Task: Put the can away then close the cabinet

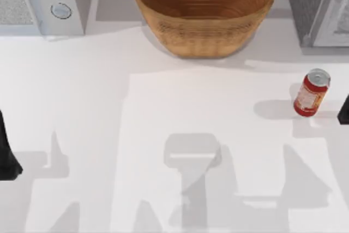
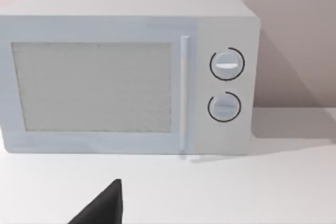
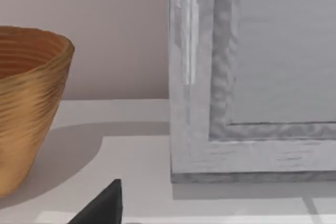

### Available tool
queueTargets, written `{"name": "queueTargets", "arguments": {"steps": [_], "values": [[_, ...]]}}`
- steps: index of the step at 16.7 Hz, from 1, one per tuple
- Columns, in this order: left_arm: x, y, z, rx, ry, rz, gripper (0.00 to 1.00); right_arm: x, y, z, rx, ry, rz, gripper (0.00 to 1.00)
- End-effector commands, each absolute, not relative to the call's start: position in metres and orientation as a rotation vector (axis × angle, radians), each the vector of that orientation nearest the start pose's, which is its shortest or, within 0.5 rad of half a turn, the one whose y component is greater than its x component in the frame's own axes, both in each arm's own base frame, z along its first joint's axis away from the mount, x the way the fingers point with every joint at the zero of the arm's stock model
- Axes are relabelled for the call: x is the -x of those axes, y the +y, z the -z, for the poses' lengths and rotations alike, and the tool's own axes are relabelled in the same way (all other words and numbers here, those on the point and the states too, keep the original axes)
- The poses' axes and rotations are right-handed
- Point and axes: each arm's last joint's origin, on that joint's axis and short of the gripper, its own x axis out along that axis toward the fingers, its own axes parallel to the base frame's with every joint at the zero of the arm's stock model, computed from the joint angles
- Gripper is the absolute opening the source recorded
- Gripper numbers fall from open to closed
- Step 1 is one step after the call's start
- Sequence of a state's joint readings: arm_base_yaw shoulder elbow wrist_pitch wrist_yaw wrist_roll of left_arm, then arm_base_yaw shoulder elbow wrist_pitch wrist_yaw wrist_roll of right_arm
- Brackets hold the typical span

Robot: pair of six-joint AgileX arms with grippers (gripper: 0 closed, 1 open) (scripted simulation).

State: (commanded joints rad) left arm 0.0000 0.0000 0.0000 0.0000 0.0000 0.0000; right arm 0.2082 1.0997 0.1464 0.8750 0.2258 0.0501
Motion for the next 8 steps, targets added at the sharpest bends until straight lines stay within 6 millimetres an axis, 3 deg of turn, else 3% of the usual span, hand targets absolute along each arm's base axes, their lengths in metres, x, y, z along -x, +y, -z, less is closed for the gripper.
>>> {"name": "queueTargets", "arguments": {"steps": [4,8], "values": [[-0.106,-0.001,-0.16,0.0,0.0,0.0,1.0,-0.22,0.054,-0.124,-0.012,0.137,0.019,1.0],[-0.106,-0.001,-0.16,0.0,0.0,0.0,1.0,-0.232,0.072,-0.081,-0.002,0.182,0.018,1.0]]}}
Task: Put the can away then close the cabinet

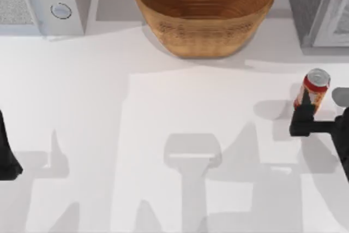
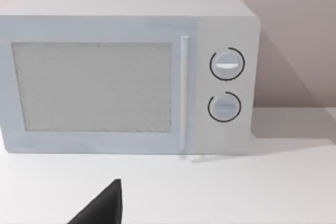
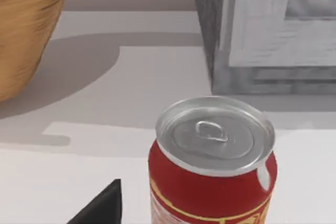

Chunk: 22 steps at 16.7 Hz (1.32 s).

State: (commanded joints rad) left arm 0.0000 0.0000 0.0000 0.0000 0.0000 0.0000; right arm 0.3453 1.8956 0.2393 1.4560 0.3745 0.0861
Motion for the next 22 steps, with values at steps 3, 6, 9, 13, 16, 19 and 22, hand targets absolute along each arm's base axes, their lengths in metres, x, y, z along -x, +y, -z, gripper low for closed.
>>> {"name": "queueTargets", "arguments": {"steps": [3,6,9,13,16,19,22], "values": [[-0.106,-0.001,-0.16,0.0,0.0,0.0,1.0,-0.233,0.081,-0.058,-0.001,0.194,0.013,1.0],[-0.106,-0.001,-0.16,0.0,0.0,0.0,1.0,-0.233,0.085,-0.047,-0.003,0.194,0.009,1.0],[-0.106,-0.001,-0.16,0.0,0.0,0.0,1.0,-0.233,0.086,-0.046,-0.003,0.194,0.009,1.0],[-0.106,-0.001,-0.16,0.0,0.0,0.0,1.0,-0.236,0.085,-0.046,-0.002,0.196,0.01,1.0],[-0.106,-0.001,-0.16,0.0,0.0,0.0,1.0,-0.253,0.086,-0.042,-0.003,0.194,0.009,1.0],[-0.106,-0.001,-0.16,0.0,0.0,0.0,1.0,-0.276,0.086,-0.038,-0.003,0.194,0.009,1.0],[-0.106,-0.001,-0.16,0.0,0.0,0.0,1.0,-0.291,0.085,-0.035,-0.003,0.194,0.009,1.0]]}}
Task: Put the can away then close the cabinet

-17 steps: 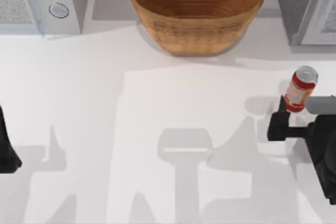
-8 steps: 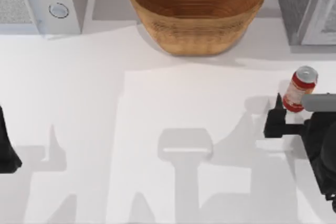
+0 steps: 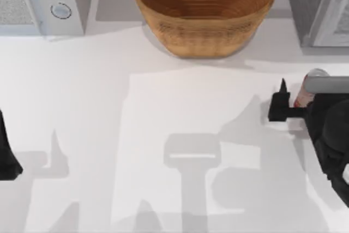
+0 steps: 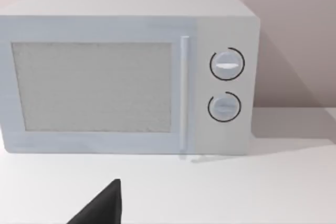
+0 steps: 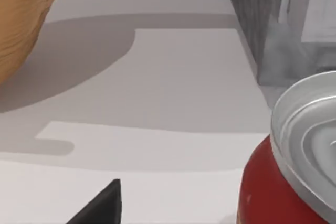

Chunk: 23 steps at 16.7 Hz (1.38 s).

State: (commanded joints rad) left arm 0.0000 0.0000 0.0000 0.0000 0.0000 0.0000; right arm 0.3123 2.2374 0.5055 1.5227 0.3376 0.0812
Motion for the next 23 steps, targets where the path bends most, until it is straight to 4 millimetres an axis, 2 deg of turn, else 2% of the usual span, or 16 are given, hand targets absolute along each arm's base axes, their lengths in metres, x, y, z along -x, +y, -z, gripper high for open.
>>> {"name": "queueTargets", "arguments": {"steps": [4,17,23], "values": [[-0.1057,-0.0012,-0.16,0.0,0.0,0.0,1.0,-0.2919,0.0852,-0.0349,-0.003,0.194,0.009,1.0],[-0.1057,-0.0012,-0.16,0.0,0.0,0.0,1.0,-0.2919,0.0852,-0.0349,-0.003,0.194,0.009,0.02],[-0.1057,-0.0012,-0.16,0.0,0.0,0.0,1.0,-0.2919,0.0852,-0.0349,-0.003,0.194,0.009,0.0]]}}
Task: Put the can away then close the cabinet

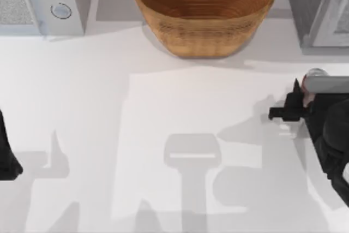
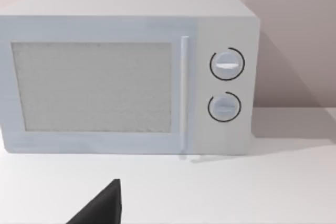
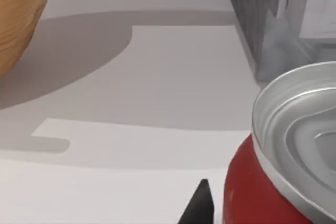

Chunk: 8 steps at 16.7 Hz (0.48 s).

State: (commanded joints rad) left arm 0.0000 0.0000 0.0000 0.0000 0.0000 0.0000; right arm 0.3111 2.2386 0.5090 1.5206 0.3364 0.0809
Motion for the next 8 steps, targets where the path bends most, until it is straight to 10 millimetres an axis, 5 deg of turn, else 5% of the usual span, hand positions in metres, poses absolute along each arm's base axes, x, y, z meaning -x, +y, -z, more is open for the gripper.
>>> {"name": "queueTargets", "arguments": {"steps": [5,8], "values": [[-0.106,-0.001,-0.16,0.0,0.0,0.0,1.0,-0.293,0.086,-0.038,-0.004,0.192,0.007,0.0],[-0.106,-0.001,-0.16,0.0,0.0,0.0,1.0,-0.299,0.089,-0.057,-0.006,0.182,0.001,0.0]]}}
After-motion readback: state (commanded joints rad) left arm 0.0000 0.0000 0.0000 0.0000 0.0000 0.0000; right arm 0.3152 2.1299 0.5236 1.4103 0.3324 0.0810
